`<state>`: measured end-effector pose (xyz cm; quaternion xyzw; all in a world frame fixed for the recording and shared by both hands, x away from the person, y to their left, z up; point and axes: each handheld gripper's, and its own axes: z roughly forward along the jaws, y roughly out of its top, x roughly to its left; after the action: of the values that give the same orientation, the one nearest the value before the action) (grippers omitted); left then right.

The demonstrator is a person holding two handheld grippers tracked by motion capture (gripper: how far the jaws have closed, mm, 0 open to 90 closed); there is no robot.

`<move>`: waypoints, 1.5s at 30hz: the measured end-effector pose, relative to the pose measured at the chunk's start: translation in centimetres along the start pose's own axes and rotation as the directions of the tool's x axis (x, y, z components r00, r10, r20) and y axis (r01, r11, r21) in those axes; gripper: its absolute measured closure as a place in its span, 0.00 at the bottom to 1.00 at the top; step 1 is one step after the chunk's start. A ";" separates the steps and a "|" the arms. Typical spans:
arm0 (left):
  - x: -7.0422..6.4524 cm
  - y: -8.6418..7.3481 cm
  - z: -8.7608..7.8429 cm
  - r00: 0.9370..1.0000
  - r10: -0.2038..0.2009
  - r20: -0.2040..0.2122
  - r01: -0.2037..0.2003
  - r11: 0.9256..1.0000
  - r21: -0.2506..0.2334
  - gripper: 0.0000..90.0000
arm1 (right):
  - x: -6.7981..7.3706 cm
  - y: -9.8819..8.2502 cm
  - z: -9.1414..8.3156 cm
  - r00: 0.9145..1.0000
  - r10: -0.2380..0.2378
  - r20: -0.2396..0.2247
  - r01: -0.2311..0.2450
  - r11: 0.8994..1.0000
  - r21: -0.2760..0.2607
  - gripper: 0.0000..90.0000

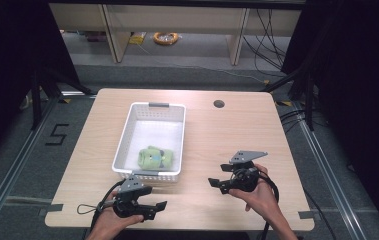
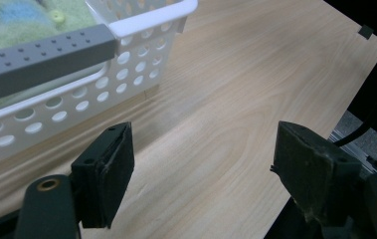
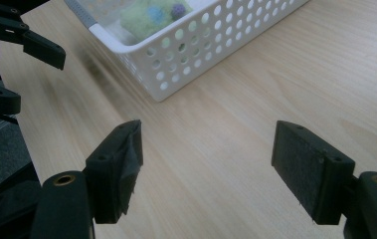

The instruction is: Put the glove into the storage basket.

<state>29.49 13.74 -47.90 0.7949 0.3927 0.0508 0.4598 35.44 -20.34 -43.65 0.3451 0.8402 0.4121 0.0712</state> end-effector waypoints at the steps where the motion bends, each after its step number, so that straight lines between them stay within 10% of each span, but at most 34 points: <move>1: 0.0 0.0 0.0 1.000 0.000 0.000 0.000 1.000 0.000 0.26 | 0.0 0.0 0.0 1.000 0.000 0.000 0.000 1.000 0.000 0.33; 26: -0.9 -1.7 0.5 1.000 0.017 -0.008 -0.017 0.999 0.044 0.27 | 1.0 -5.1 -1.4 0.997 0.063 -0.040 -0.064 0.997 -0.031 0.31; 45: -1.4 -2.9 0.7 0.998 0.062 -0.023 -0.060 0.993 0.102 0.27 | 1.9 -8.7 -1.8 0.999 0.016 -0.028 -0.016 1.000 0.003 0.30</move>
<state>27.16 13.09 -50.15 0.8281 0.3762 0.0552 0.4119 28.80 -23.99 -48.57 0.3459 0.8390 0.4164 0.0556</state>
